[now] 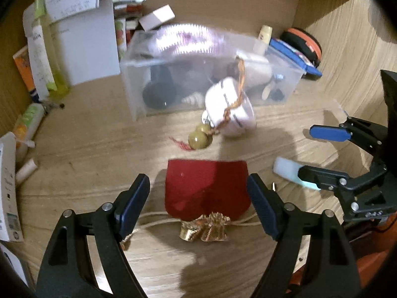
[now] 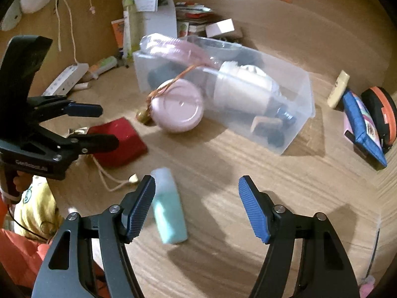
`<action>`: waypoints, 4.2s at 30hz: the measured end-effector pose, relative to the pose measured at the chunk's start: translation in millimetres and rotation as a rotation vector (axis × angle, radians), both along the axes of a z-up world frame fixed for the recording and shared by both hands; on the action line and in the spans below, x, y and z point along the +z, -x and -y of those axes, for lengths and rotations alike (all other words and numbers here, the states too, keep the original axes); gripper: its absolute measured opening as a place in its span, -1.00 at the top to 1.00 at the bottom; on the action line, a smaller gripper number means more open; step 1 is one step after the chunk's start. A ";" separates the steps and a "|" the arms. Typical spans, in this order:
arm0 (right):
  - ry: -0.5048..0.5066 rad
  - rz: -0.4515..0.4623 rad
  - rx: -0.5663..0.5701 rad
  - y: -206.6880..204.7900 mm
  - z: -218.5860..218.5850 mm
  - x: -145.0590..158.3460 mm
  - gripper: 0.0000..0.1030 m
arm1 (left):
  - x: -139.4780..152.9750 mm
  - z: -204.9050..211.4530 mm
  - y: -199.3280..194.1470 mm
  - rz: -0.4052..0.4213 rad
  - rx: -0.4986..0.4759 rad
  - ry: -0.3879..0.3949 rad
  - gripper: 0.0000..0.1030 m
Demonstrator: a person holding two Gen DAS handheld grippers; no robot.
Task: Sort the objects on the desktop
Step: 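Grasp the red velvet pouch with the left tool while the right tool grasps the light blue bottle, then carry the red pouch toward the box with the left tool while the right tool carries the bottle, then open the left tool over the box to drop the red pouch while the right tool drops the bottle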
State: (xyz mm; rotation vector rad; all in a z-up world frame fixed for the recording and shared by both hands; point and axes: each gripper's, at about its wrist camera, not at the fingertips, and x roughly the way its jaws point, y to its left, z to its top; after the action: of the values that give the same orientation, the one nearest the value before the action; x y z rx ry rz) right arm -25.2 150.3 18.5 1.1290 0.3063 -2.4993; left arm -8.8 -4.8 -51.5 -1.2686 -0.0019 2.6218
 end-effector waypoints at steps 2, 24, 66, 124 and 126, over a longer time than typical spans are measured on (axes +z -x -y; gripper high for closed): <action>0.007 0.007 0.006 -3.9 1.6 -2.2 -0.27 | -4.6 -1.0 2.5 0.023 -0.002 -0.009 -0.56; 0.040 0.048 0.043 -1.3 12.1 -16.4 0.55 | -8.3 -15.0 -3.1 -0.077 -0.022 0.026 -0.02; 0.209 -0.169 -0.103 22.7 -34.2 71.1 0.56 | 89.6 51.3 -24.6 -0.360 0.177 -0.044 0.97; 0.129 -0.069 -0.273 164.8 -44.4 38.2 0.55 | 68.1 2.6 153.3 -0.248 0.062 -0.072 0.95; 0.111 -0.083 -0.267 163.2 -40.8 37.0 0.56 | 67.7 2.9 151.5 -0.245 0.057 -0.074 0.93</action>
State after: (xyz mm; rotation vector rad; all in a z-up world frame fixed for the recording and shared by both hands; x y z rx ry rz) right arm -188.5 191.1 55.5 1.0854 0.0386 -2.7613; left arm -160.3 -7.7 16.2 -0.9309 -0.0939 2.7801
